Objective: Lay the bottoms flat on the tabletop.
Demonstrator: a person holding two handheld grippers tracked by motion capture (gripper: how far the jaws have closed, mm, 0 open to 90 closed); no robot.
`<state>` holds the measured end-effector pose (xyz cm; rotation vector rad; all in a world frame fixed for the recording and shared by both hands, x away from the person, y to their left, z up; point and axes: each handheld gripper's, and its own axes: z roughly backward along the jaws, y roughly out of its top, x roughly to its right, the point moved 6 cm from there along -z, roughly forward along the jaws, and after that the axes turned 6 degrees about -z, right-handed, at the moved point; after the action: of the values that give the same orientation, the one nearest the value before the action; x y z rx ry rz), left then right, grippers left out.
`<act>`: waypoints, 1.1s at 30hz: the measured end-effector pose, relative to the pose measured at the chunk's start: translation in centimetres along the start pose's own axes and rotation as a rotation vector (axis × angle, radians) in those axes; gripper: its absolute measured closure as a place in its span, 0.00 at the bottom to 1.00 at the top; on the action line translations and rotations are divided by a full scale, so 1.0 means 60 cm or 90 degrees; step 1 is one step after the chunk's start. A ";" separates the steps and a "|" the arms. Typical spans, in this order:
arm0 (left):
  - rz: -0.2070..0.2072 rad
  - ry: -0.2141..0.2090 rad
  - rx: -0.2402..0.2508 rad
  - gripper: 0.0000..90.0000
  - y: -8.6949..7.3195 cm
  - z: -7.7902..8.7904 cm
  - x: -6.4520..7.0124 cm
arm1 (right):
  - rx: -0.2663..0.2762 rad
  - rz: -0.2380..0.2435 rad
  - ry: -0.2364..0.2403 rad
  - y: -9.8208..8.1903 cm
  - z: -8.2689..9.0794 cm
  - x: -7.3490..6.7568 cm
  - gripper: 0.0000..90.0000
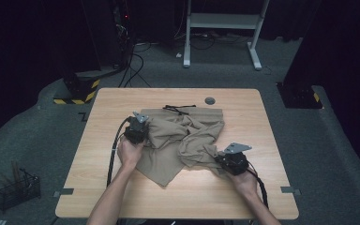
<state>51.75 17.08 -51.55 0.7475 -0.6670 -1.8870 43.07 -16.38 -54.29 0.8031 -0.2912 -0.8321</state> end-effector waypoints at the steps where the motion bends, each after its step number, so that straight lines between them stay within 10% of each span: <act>1: 0.007 -0.002 -0.005 0.93 -0.003 -0.005 -0.001 | 0.000 0.000 0.000 0.000 0.000 0.000 0.98; 6: 0.015 -0.019 -0.012 0.78 -0.017 -0.021 0.010 | -0.014 -0.022 -0.005 -0.020 0.007 0.013 0.93; 12: 0.033 -0.033 0.024 0.47 -0.023 0.020 0.010 | 0.021 -0.004 -0.018 0.001 0.014 -0.009 0.62; 22: 0.020 -0.103 0.066 0.43 -0.063 0.084 0.057 | 0.088 0.080 -0.035 0.067 0.029 -0.065 0.51; 33: -0.029 -0.115 0.032 0.43 -0.102 0.044 0.115 | 0.093 0.082 -0.002 0.106 0.001 -0.099 0.52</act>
<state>43.83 13.46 -55.67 0.6322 -0.8196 -2.0018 42.60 -9.40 -49.17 0.9090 -0.4066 -0.6966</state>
